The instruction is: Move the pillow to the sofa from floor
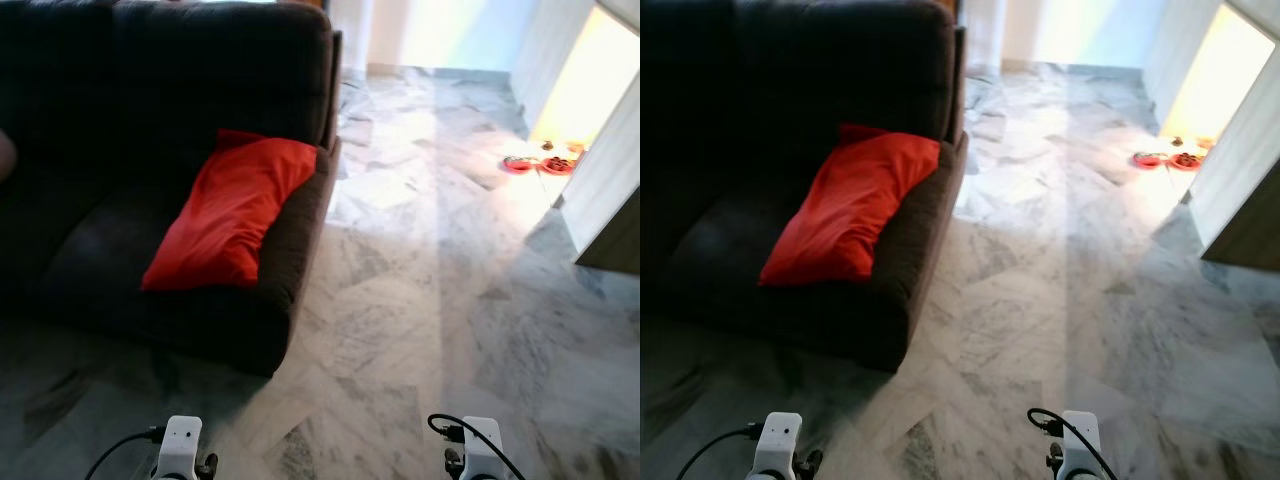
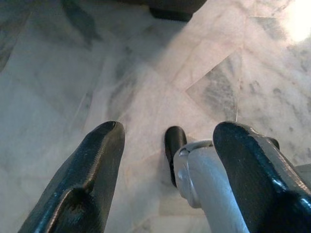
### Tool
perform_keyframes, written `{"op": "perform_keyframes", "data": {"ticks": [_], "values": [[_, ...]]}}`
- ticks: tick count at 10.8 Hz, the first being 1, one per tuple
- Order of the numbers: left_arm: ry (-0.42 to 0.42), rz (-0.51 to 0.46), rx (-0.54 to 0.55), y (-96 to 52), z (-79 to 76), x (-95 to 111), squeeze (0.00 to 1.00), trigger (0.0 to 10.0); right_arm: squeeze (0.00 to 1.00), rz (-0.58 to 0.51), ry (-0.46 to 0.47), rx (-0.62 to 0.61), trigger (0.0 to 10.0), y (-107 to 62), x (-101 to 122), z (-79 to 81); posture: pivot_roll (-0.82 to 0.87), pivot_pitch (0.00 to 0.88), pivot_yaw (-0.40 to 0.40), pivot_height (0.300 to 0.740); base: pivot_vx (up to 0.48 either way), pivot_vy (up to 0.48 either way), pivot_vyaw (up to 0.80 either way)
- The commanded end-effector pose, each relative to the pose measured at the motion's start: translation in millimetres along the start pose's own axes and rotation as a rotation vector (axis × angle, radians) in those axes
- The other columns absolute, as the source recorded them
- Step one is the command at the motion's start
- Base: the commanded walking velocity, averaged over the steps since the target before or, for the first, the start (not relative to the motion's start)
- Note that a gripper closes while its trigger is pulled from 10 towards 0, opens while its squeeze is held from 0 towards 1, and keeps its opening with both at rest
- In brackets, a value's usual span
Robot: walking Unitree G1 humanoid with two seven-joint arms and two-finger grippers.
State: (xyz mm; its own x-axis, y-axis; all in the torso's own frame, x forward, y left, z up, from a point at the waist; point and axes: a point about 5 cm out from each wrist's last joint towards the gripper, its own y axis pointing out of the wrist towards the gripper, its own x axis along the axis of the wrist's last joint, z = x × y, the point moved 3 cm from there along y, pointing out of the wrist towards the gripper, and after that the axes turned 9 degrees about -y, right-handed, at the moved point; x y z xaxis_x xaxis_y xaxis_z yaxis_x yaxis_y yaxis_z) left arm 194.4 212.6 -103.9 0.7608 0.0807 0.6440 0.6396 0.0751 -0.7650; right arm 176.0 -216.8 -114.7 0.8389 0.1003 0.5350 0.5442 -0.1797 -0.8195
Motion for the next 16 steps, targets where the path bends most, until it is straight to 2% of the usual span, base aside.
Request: {"op": "perform_keyframes", "data": {"ticks": [1,10,16], "values": [[-0.007,-0.016,0.007,1.3,2.0,6.5,0.00,10.0,0.00,0.013,0.003,0.004,10.0,-0.3,-2.6,0.3,0.00,0.040,-0.050,0.740,0.000,0.000,-0.71],[-0.016,-0.007,0.008,1.5,1.0,5.4,0.00,10.0,0.00,0.028,-0.010,0.000,10.0,0.0,-3.8,-4.8,0.00,0.042,-0.050,0.740,0.000,0.000,-0.69],[-0.021,-0.003,0.008,1.7,1.4,5.5,0.00,10.0,0.00,0.034,-0.020,0.003,10.0,1.1,-0.2,-2.1,0.00,0.044,-0.049,0.740,0.000,0.000,-0.69]]}}
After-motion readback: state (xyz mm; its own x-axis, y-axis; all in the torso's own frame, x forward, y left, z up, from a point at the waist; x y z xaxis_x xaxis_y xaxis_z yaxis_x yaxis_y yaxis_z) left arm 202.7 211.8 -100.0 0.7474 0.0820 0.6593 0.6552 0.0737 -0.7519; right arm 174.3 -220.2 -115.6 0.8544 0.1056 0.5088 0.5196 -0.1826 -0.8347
